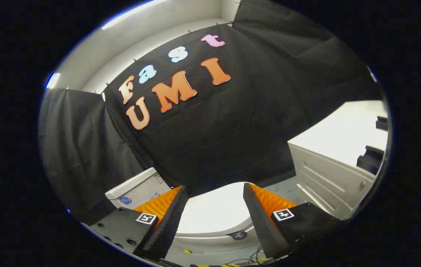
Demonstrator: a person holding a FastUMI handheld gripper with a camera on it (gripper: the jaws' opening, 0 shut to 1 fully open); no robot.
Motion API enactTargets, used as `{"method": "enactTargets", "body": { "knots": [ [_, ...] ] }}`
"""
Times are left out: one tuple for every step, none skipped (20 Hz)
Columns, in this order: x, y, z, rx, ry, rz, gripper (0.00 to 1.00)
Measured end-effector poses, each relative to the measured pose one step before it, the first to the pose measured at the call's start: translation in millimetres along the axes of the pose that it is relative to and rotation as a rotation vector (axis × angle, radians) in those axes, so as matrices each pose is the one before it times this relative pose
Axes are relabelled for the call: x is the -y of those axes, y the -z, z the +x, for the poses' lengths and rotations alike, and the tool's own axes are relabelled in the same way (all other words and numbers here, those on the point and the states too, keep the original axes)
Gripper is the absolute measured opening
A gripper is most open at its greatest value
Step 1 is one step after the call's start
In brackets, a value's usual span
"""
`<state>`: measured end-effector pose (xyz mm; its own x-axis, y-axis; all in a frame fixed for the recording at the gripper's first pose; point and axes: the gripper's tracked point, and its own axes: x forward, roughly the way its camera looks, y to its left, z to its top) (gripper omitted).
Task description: Open the toilet lid.
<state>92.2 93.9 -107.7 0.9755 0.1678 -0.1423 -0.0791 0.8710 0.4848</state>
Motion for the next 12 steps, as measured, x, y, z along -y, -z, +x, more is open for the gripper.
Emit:
{"method": "enactTargets", "body": {
  "knots": [
    [8.21, 11.47, 7.80, -0.01448, 0.01749, 0.02811, 0.98],
    [10.87, 12.28, 6.88, -0.01771, 0.01847, 0.01797, 0.98],
    [9.26, 12.75, 6.26, -0.02700, 0.01582, 0.01460, 0.98],
    [9.26, 13.00, 9.36, -0.02406, 0.01193, 0.01574, 0.98],
    [9.64, 16.48, 5.37, -0.04924, 0.01171, 0.02003, 0.98],
    [8.78, 17.84, 5.93, -0.04957, 0.00719, 0.02661, 0.98],
    [6.47, 11.83, 7.11, -0.03765, 0.00511, 0.03915, 0.98],
    [5.58, 7.30, 5.45, -0.02164, 0.00379, 0.04468, 0.98],
    [4.29, 6.34, 7.70, -0.01474, 0.00466, 0.04098, 0.98],
    [5.19, 5.63, 8.51, -0.01083, 0.00651, 0.02899, 0.98],
    [3.65, 4.46, 7.52, -0.01131, 0.00707, 0.01949, 0.98],
    [6.50, 6.13, 6.67, -0.00726, 0.00706, 0.01840, 0.98]
  ]
}}
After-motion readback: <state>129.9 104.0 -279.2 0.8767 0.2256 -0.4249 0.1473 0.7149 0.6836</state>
